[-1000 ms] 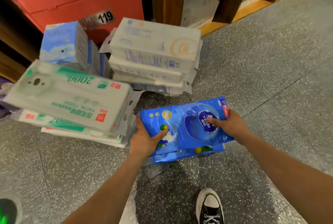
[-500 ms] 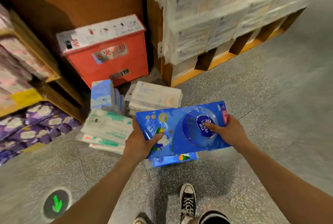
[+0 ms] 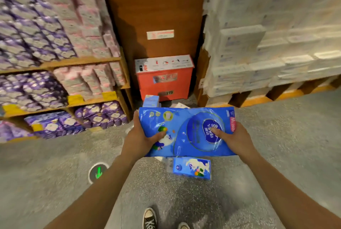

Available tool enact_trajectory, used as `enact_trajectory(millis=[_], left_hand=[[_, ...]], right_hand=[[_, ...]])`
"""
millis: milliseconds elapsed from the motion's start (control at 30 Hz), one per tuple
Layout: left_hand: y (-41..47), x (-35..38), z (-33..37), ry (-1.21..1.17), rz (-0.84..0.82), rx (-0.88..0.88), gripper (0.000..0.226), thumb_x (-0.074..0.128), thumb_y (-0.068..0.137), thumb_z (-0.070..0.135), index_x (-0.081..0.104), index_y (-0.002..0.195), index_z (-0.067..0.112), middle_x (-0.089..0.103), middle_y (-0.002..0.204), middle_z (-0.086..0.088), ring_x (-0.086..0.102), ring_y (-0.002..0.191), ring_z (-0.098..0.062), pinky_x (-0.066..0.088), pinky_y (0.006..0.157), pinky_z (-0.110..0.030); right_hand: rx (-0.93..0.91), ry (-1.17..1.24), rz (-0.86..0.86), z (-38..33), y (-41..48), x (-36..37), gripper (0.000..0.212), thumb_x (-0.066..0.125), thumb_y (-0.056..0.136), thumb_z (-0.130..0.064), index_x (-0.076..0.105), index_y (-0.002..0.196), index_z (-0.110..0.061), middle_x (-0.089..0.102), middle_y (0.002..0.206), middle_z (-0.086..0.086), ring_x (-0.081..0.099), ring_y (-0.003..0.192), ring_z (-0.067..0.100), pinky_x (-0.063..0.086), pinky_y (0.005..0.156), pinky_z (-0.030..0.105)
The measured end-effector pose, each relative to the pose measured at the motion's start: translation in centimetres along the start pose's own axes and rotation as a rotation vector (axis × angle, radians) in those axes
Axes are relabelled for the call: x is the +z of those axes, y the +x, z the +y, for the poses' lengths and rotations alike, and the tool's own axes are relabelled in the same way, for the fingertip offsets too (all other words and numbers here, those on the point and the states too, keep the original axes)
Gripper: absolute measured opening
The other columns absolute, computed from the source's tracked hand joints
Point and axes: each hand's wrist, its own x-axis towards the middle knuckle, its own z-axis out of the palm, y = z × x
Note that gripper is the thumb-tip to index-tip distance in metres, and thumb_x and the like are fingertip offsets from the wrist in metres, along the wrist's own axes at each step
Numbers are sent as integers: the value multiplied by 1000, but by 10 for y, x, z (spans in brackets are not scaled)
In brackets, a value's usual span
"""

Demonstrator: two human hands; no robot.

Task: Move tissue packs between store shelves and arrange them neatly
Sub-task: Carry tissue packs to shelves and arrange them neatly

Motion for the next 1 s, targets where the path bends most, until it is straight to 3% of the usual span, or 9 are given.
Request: enact_trajectory(millis=[133, 267, 367, 500, 767, 1000], left_hand=[[-54, -52, -26, -56, 161, -120, 116, 81, 73, 57, 9, 158, 24, 62, 134, -7, 65, 109, -35, 44, 72, -34], [-105, -117, -72, -95, 308, -255, 103, 82, 71, 58, 27, 150, 23, 63, 127, -4, 64, 108, -33, 44, 73, -34], [-151, -173, -120, -143, 425, -360, 90, 84, 66, 62, 41, 135, 24, 63, 116, 1, 64, 107, -30, 52, 81, -40], [-220, -248, -195, -171, 611, -446, 87, 86, 65, 58, 45, 134, 25, 66, 121, 1, 64, 110, -28, 44, 76, -34], [-376, -391, -335, -212, 878, -582, 94, 85, 65, 61, 38, 143, 34, 65, 125, 11, 64, 112, -22, 53, 90, -37], [-500, -470, -424, -253, 1149, -778, 89, 84, 64, 65, 41, 136, 36, 67, 121, 14, 66, 110, -20, 53, 89, -38]], right_hand=[[-160, -37, -130, -53, -20, 32, 54, 84, 72, -56, 68, 115, -30, 76, 102, -12, 72, 84, 0, 55, 65, 18], [-261, -78, -285, -104, -42, 98, 81, 79, 54, -82, 65, 117, -34, 76, 106, -14, 73, 92, 7, 60, 81, 39], [-355, -114, -415, -146, -75, 169, 71, 81, 60, -76, 67, 114, -32, 76, 105, -14, 73, 92, 7, 59, 83, 40], [-430, -134, -557, -192, -127, 282, 86, 79, 54, -84, 66, 115, -25, 76, 105, -12, 73, 93, 9, 59, 86, 45], [-609, -110, -877, -283, -301, 489, 48, 85, 77, -43, 69, 116, -21, 78, 102, -8, 76, 90, 10, 61, 84, 45], [-742, -152, -1107, -350, -443, 648, 45, 88, 72, -44, 69, 103, -17, 78, 93, -6, 75, 84, 13, 61, 81, 44]])
